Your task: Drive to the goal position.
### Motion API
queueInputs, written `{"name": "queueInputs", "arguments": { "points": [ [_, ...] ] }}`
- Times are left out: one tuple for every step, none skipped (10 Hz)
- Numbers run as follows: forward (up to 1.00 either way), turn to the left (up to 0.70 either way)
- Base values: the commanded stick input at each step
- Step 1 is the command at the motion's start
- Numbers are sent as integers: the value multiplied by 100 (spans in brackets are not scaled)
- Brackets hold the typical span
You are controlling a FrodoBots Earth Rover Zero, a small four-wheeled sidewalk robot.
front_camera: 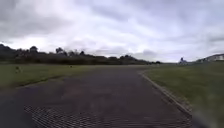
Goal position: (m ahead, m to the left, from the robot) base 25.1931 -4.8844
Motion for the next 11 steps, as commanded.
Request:
{"name": "queueInputs", "arguments": {
  "points": [
    [70, 0],
    [70, 0],
    [70, 0],
    [70, 0],
    [70, 0],
    [70, 0],
    [70, 0],
    [70, 0],
    [70, 0],
    [70, 0],
    [70, 0]
  ]
}}
